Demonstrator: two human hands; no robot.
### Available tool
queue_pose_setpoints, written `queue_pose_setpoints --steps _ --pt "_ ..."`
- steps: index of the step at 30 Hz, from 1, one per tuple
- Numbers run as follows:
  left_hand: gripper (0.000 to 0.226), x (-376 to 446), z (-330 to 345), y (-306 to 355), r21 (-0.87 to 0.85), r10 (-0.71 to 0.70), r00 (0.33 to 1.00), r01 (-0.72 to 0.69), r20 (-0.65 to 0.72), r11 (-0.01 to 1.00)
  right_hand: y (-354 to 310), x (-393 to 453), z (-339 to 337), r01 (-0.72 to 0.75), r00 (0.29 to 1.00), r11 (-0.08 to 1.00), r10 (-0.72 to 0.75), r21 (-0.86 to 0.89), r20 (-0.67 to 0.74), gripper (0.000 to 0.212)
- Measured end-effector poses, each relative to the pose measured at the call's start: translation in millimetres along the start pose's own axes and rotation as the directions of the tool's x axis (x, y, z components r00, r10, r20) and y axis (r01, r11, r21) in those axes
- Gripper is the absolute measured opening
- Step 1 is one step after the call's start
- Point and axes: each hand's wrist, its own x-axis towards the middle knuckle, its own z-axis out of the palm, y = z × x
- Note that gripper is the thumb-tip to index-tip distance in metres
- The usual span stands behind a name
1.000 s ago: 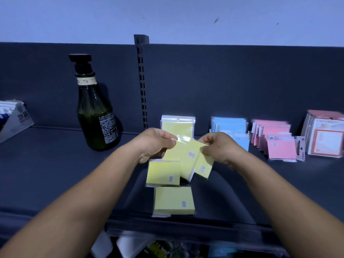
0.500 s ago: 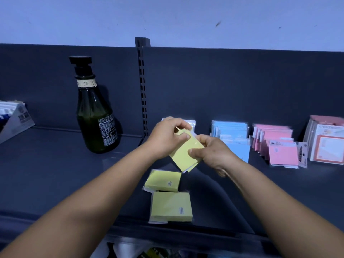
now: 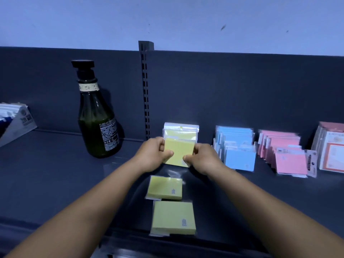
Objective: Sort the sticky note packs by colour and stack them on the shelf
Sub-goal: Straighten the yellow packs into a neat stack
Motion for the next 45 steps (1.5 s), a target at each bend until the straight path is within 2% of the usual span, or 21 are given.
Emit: queue_pose_setpoints --steps 2,4,6,10,13,16,18,20,22,23,26,31,37,45 --pt "0.023 -1.7 4.4 -3.5 0.107 -0.015 0.999 0.01 0.047 0.994 -1.1 1.3 2.0 -0.003 1.0 0.997 0.003 -0.081 -0.01 0.014" --pt "0.024 -1.3 7.9 -4.4 0.172 -0.031 0.999 0.024 0.04 0.985 -3.0 3.8 2.4 -0.019 1.0 0.992 0.016 -0.127 -0.022 0.016" --pt "0.027 2.8 10.0 -4.7 0.17 -0.052 0.999 0.05 0.007 0.984 -3.5 9.0 2.5 -0.051 0.998 0.989 0.045 -0.138 -0.045 0.013" --pt "0.024 12.4 16.1 -2.0 0.173 -0.092 0.995 0.097 -0.034 0.98 -2.5 20.3 5.0 -0.134 0.985 0.984 0.12 -0.118 -0.121 0.042" --pt "0.024 18.8 18.6 1.0 0.196 -0.113 0.991 0.126 -0.073 0.973 -1.0 28.0 6.6 -0.153 0.982 0.981 0.138 -0.117 -0.127 0.047" --pt "0.041 26.8 20.4 -1.1 0.192 -0.142 0.985 0.159 -0.101 0.968 0.1 33.1 9.2 -0.184 0.976 0.977 0.168 -0.11 -0.141 0.056" --pt "0.046 30.0 21.2 -3.0 0.213 -0.173 0.982 0.185 -0.073 0.959 0.3 34.6 10.1 -0.213 0.969 0.972 0.197 -0.096 -0.151 0.061" --pt "0.038 31.6 21.7 -4.5 0.221 -0.172 0.984 0.178 -0.045 0.959 0.8 36.1 10.3 -0.224 0.969 0.966 0.206 -0.133 -0.133 0.051" --pt "0.034 33.2 23.2 -7.1 0.192 -0.151 0.986 0.161 -0.065 0.968 2.5 37.5 11.4 -0.2 0.976 0.962 0.179 -0.186 -0.127 0.032" --pt "0.034 34.0 24.7 -8.9 0.17 -0.138 0.986 0.152 -0.092 0.974 4.0 38.5 12.8 -0.182 0.978 0.965 0.157 -0.19 -0.138 0.03" --pt "0.04 35.7 28.6 -12.8 0.118 -0.093 0.982 0.113 -0.166 0.986 7.5 40.2 17.7 -0.118 0.977 0.978 0.083 -0.174 -0.195 0.042" --pt "0.049 42.2 30.7 -11.6 0.15 -0.063 0.981 0.092 -0.184 0.984 9.1 46.3 18.8 -0.1 0.97 0.978 0.054 -0.185 -0.236 0.048" --pt "0.043 46.8 31.3 -4.5 0.351 -0.055 0.994 0.085 -0.095 0.932 6.7 51.5 19.0 -0.144 0.978 0.951 0.093 -0.272 -0.189 0.038" --pt "0.063 45.7 31.3 6.8 0.378 -0.154 0.988 0.153 -0.03 0.913 2.8 51.5 20.5 -0.19 0.976 0.944 0.151 -0.271 -0.159 0.046"
